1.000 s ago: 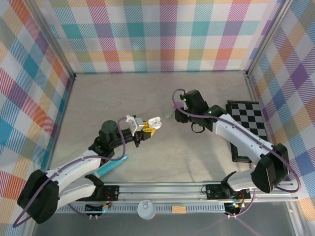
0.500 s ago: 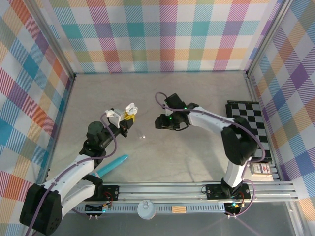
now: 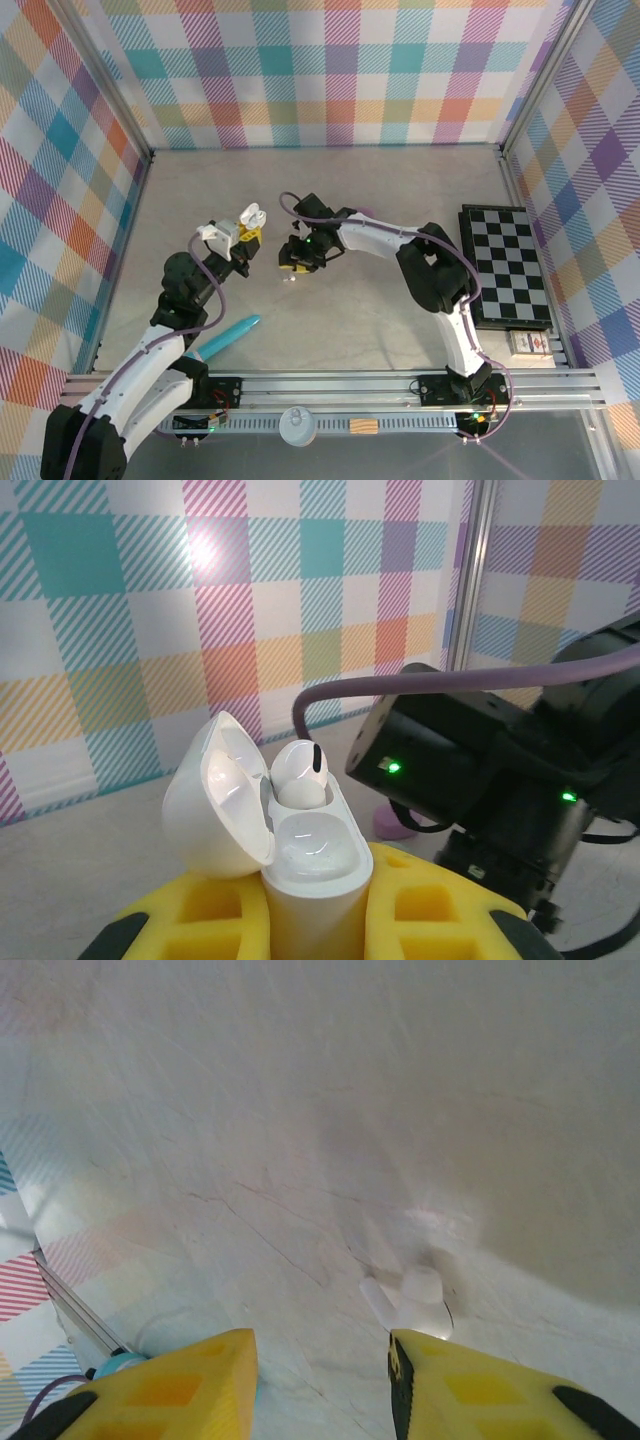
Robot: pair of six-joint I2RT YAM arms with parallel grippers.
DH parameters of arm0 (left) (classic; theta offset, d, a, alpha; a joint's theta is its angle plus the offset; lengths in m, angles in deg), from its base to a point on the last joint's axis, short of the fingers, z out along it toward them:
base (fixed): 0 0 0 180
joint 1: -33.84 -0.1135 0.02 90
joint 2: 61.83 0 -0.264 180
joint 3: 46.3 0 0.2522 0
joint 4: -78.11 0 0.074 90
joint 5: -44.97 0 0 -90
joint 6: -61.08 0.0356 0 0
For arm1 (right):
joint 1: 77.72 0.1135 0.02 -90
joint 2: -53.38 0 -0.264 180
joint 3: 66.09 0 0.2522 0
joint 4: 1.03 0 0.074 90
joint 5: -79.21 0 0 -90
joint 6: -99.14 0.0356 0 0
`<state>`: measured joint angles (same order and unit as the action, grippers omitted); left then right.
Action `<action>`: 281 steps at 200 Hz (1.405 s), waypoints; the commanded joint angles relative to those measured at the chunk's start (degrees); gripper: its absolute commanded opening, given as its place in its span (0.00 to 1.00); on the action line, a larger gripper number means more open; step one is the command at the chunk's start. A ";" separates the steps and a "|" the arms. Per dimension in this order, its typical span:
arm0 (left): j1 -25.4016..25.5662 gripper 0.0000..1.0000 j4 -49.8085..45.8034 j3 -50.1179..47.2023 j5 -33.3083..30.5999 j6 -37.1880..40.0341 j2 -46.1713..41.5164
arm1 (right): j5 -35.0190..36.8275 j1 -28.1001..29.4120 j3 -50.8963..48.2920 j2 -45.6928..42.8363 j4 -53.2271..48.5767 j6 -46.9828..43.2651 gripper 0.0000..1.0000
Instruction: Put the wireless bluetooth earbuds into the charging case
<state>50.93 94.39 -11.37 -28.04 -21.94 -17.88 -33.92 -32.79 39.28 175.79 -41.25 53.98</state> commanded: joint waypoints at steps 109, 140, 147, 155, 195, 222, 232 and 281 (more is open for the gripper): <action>-0.57 0.00 -6.59 2.65 1.99 3.56 -3.71 | -3.43 1.21 11.36 8.85 -11.27 -1.15 0.32; -0.64 0.00 -6.59 2.69 1.97 3.74 -3.36 | -3.85 2.39 7.94 6.73 -11.34 -1.59 0.31; -0.61 0.00 -6.59 2.65 1.99 3.74 -3.21 | -3.85 2.60 7.44 6.32 -11.55 -1.81 0.31; -0.63 0.00 -6.53 2.65 2.00 3.74 -3.30 | -3.89 2.87 6.89 6.02 -11.98 -2.08 0.31; -0.56 0.00 -7.00 2.91 2.00 3.74 -3.47 | -2.06 3.34 2.36 3.72 -12.33 -2.12 0.31; -0.64 0.00 -7.30 2.90 1.91 3.83 -3.74 | -0.88 4.18 -0.42 0.56 -13.50 -3.59 0.31; -0.58 0.00 -7.30 2.84 1.71 3.69 -3.87 | 1.05 4.69 -1.55 -0.87 -15.36 -4.70 0.31; -0.61 0.00 -7.10 2.57 1.31 3.72 -4.24 | 12.65 4.61 -16.00 -12.21 -21.74 -7.86 0.32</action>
<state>50.88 86.72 -10.38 -26.94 -18.79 -21.43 -29.05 -28.18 28.48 169.18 -56.55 48.85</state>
